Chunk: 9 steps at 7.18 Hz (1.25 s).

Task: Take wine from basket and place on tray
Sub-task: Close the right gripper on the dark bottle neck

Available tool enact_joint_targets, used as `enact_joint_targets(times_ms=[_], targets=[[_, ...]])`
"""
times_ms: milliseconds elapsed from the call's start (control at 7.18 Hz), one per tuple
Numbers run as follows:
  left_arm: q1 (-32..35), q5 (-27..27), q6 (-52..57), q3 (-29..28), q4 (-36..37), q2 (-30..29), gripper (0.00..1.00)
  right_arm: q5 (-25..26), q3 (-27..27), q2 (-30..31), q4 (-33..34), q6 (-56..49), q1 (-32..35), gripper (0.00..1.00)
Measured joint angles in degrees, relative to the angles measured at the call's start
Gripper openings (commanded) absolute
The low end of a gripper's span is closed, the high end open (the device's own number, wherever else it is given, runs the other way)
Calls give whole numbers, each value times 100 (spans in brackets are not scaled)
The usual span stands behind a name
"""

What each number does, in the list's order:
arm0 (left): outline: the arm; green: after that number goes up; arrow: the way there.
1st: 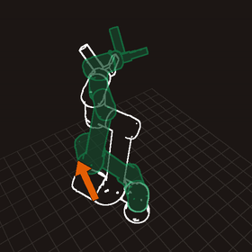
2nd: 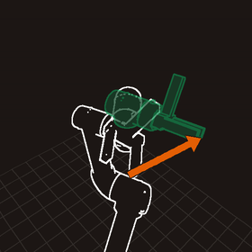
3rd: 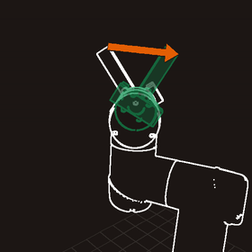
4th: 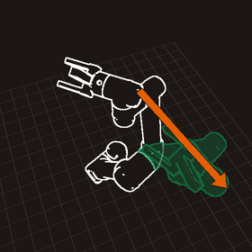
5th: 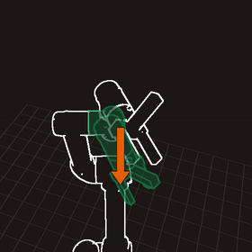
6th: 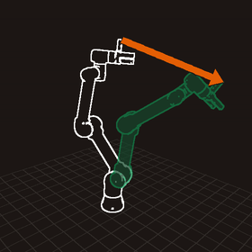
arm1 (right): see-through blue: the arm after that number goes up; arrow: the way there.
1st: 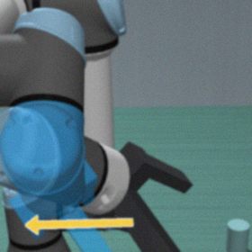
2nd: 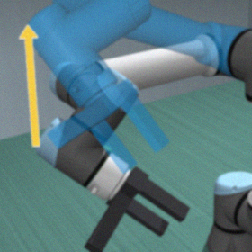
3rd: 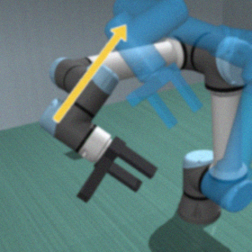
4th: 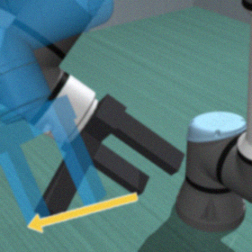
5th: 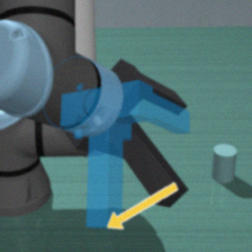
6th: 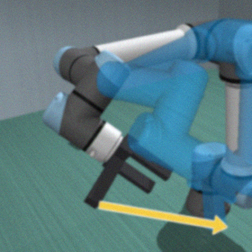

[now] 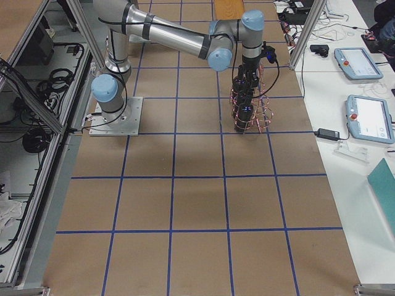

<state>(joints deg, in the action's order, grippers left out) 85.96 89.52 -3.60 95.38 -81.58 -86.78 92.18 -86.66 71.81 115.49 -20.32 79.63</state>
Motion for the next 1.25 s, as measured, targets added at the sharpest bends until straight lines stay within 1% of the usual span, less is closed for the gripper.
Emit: enact_joint_targets(times_ms=[139, 279, 836, 975, 1254], targets=[[0, 0, 0, 3, -2, -3, 100, 4, 0, 1, -37, -2, 0, 1], [0, -1, 0, 8, -1, -5, 100, 4, 1, 6, -93, -2, 0, 0], [2, 9, -2, 20, 21, -6, 100, 8, 10, 13, -286, -7, 0, 0], [1, 7, -1, 25, 22, -12, 100, 6, 18, 12, -308, -7, 0, 59], [0, 10, 0, 26, 20, -9, 100, 10, 16, 1, -322, -38, 0, 60]])
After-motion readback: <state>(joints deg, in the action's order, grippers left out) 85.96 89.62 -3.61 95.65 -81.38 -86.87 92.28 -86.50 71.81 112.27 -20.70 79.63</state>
